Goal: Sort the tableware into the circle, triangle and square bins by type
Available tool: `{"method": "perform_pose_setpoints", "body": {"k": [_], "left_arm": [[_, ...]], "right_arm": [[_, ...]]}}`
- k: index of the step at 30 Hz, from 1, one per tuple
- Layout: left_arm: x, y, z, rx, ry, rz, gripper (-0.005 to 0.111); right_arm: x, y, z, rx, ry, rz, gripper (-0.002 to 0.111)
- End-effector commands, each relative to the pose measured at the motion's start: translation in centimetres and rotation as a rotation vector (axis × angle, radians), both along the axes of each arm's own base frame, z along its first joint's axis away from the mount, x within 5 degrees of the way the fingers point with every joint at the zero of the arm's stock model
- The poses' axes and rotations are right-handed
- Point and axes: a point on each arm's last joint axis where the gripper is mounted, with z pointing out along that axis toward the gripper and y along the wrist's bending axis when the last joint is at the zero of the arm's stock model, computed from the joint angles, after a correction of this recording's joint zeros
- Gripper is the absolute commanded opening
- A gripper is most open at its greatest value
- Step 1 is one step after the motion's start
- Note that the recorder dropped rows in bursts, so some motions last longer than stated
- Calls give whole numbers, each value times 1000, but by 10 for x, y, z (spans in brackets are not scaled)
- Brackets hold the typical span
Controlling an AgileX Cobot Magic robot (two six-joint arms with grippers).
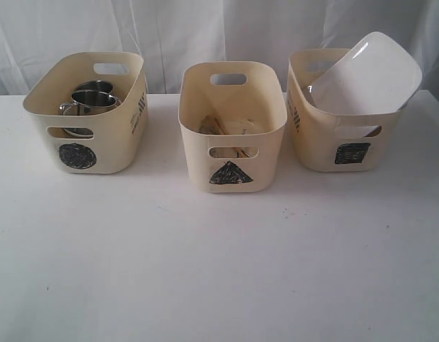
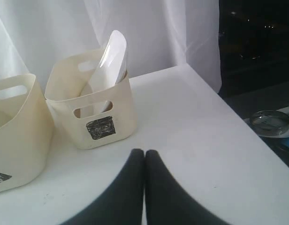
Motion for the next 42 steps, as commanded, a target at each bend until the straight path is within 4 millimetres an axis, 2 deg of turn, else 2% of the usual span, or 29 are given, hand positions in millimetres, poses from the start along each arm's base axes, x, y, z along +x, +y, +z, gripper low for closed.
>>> {"method": "perform_pose_setpoints", "body": {"k": [1,6,10,19,27,31,37,42], "left_arm": [[0,0,-1,-11,2,2,0],[0,0,-1,-11,2,2,0],[0,0,-1,-11,2,2,0],[0,0,-1,-11,2,2,0],[0,0,-1,-11,2,2,0],[0,0,-1,-11,2,2,0],[0,0,-1,-11,2,2,0],[0,0,-1,-11,2,2,0]], "right_arm": [[1,0,-3,-6,6,-1,0],[9,1,-25,-26,28,22,0],[17,7,-44,-26,-36,86,0],[22,19,-44,-27,-318,223,0],[22,19,-49,90,-312,214,0],[24,20,-60,99,-294,218,0],[25,18,-72,-49,-155,215,0],[25,20,-62,-275,-226,248,0]]}}
